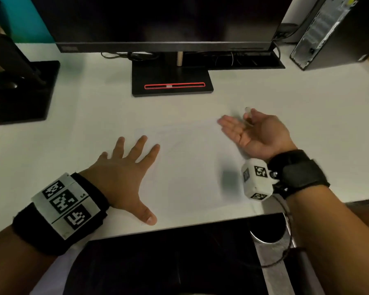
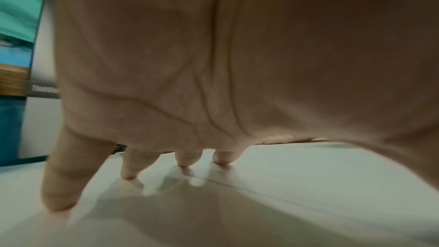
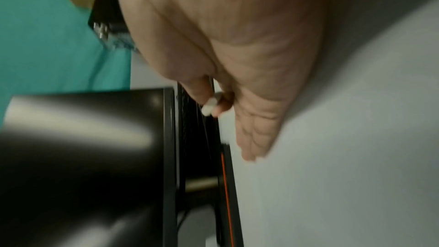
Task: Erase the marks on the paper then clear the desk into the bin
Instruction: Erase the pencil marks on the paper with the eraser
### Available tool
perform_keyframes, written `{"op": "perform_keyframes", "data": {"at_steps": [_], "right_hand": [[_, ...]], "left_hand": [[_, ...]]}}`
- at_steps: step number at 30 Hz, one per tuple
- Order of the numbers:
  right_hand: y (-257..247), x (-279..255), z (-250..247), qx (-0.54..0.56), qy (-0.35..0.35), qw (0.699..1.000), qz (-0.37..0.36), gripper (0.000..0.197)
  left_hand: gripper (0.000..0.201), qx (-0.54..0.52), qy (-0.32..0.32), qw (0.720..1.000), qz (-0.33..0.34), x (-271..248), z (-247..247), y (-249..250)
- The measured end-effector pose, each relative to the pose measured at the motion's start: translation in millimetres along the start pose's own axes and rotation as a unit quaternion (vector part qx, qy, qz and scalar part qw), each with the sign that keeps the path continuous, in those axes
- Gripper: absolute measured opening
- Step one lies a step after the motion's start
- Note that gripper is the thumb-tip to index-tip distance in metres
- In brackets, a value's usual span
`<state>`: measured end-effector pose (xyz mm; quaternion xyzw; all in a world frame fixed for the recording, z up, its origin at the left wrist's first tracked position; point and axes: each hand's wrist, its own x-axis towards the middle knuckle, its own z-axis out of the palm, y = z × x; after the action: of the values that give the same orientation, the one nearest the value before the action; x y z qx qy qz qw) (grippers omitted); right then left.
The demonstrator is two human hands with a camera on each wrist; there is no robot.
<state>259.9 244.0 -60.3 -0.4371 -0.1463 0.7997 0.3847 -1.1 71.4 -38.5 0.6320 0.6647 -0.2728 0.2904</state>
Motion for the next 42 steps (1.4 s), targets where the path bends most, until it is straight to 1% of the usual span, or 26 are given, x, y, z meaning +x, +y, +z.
{"op": "perform_keyframes", "data": {"at_steps": [2,4,7,9,10,11,14,17,19,20,22,24,26,27,29,30,31,33,34,35,37,38,39,40,41,42], "right_hand": [[-20,3,-7,0.043,0.065,0.993,-0.092,0.026],[-15,-3,-2,0.048,0.042,0.992,-0.107,0.025],[30,-17,21,-0.031,-0.089,0.995,0.021,0.029],[57,-20,34,-0.135,-0.165,0.967,0.139,0.03],[61,-15,37,-0.164,-0.174,0.956,0.169,0.032],[57,-8,36,-0.161,-0.159,0.959,0.169,0.035],[10,23,24,-0.038,-0.039,0.998,0.036,0.037],[-32,29,4,0.062,0.077,0.987,-0.126,0.022],[-36,17,-4,0.075,0.075,0.978,-0.177,0.022],[-31,7,-2,0.066,0.047,0.982,-0.17,0.025],[-8,-19,9,-0.012,-0.026,0.995,-0.097,0.027],[23,-42,21,-0.13,-0.075,0.989,0.01,0.023],[58,-58,26,-0.214,-0.122,0.962,0.116,0.018],[72,-64,26,-0.248,-0.149,0.943,0.162,0.023],[83,-65,22,-0.29,-0.178,0.914,0.221,0.028],[78,-61,20,-0.277,-0.162,0.922,0.218,0.03],[70,-54,18,-0.238,-0.121,0.946,0.185,0.03],[44,-43,15,-0.184,-0.007,0.982,0.041,0.018],[34,-43,14,-0.22,0.032,0.974,-0.039,0.017],[28,-46,15,-0.295,0.04,0.951,-0.088,0.02],[35,-64,22,-0.47,-0.04,0.878,-0.078,0.024],[43,-72,26,-0.573,-0.102,0.812,-0.048,0.027],[52,-78,28,-0.674,-0.159,0.721,-0.03,0.03],[59,-81,30,-0.755,-0.197,0.624,-0.035,0.033],[64,-80,31,-0.805,-0.215,0.551,-0.059,0.035],[66,-77,33,-0.827,-0.219,0.512,-0.082,0.036]], "left_hand": [[0.162,-0.001,0.003,1.0,0.001,1,1,0],[0.162,-0.003,0.006,1.0,0.005,3,2,-1],[0.162,-0.006,0.008,1.0,0.013,5,3,-2],[0.162,-0.01,0.009,1.0,0.014,4,3,-2],[0.162,-0.012,0.009,1.0,0.012,4,3,-2],[0.162,-0.012,0.007,1.0,0.012,3,3,-2],[0.161,-0.017,0.008,1.0,0.015,4,2,-2],[0.161,-0.016,0.009,1.0,0.015,3,3,-3],[0.161,-0.013,0.013,1.0,0.017,4,4,-4],[0.162,-0.012,0.015,1.0,0.016,5,4,-4],[0.162,-0.011,0.017,1.0,0.013,5,4,-4],[0.162,-0.007,0.015,1.0,0.013,5,3,-3],[0.162,-0.007,0.015,1.0,0.011,6,2,0],[0.163,-0.007,0.014,1.0,0.008,6,1,1],[0.163,-0.004,0.01,1.0,0.004,6,-1,2],[0.163,-0.003,0.008,1.0,0.004,6,-1,2],[0.163,-0.004,0.008,1.0,0.006,6,-1,1],[0.162,-0.008,0.006,1.0,0.009,6,1,0],[0.161,-0.008,0.007,1.0,0.01,7,2,0],[0.161,-0.006,0.008,1.0,0.011,7,2,0],[0.161,-0.003,0.008,1.0,0.008,8,2,0],[0.162,-0.002,0.008,1.0,0.007,8,1,0],[0.162,-0.001,0.009,1.0,0.007,8,2,1],[0.162,0.0,0.011,1.0,0.006,9,2,1],[0.162,0.001,0.012,1.0,0.007,9,3,1],[0.162,0.0,0.013,1.0,0.007,9,4,0]]}}
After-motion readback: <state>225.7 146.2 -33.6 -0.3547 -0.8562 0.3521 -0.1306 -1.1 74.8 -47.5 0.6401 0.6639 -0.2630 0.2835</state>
